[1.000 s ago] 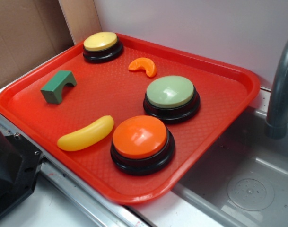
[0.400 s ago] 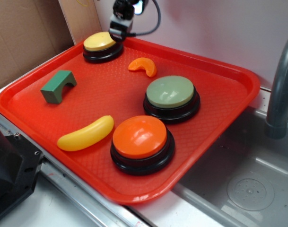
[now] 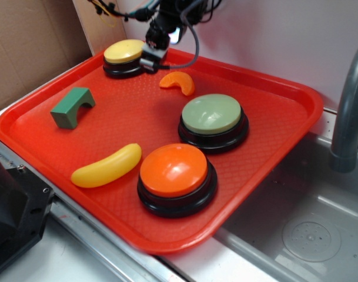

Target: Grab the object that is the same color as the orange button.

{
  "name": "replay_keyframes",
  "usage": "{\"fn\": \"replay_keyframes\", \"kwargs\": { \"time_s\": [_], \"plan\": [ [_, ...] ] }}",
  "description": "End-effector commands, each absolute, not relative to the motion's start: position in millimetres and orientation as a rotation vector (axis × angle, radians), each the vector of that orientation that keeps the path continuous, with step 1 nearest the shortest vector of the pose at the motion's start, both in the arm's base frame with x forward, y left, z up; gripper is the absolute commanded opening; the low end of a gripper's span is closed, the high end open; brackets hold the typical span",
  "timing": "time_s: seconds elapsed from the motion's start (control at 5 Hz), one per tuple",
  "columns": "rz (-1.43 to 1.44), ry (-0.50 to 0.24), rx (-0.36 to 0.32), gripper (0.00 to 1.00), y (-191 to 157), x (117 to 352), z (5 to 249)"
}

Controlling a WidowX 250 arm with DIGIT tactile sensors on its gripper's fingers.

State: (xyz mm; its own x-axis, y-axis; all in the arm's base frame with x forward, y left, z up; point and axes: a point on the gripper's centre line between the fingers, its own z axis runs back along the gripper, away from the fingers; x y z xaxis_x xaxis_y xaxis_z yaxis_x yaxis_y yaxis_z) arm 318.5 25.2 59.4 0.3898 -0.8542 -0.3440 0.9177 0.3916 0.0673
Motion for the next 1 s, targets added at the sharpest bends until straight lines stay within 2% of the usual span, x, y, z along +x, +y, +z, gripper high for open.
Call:
{"fn": "replay_keyframes", "kwargs": {
  "time_s": [0.0,0.2,0.4,0.6,0.8],
  "plan": [
    [-1.19,0.261,0.241,1.0,11.5,322.4,34.9],
    [-1.224,0.216,0.214,1.0,-5.4,322.5,33.1],
    [-1.193,0.18,0.137,1.0,-21.3,320.9,29.4],
    [-1.122,0.096,0.128,0.0,-19.5,318.9,33.7],
    [-1.067,0.084,0.143,0.0,-14.4,318.3,30.2]
  ]
}}
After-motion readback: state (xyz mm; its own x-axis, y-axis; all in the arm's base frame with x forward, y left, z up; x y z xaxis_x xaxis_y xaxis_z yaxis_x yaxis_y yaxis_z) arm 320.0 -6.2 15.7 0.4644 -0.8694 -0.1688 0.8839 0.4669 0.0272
